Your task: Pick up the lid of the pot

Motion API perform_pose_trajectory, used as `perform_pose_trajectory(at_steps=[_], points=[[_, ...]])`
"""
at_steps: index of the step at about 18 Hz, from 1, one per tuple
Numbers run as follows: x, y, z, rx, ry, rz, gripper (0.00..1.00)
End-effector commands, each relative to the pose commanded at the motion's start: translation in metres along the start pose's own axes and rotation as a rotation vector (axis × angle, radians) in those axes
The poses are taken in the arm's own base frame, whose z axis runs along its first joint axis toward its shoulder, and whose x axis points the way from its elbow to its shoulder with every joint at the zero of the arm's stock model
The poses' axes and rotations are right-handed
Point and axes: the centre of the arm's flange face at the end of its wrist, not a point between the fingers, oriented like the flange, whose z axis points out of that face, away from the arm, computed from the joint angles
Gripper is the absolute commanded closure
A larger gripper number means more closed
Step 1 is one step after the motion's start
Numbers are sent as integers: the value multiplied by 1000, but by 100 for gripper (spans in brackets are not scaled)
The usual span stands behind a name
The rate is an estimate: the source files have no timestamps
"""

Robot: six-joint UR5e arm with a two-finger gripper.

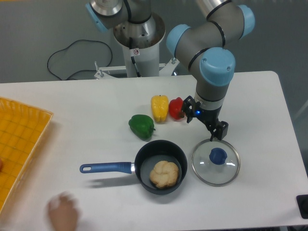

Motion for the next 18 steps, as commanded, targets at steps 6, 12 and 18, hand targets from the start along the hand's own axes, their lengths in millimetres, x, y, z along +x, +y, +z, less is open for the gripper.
perform_pose_trajectory(at_steps=[6, 12, 18], points=[[0, 3, 15, -18, -9, -151, 0], [-12, 4, 27, -10, -13, -212, 0], [-39, -5, 48, -22, -5, -214, 0]])
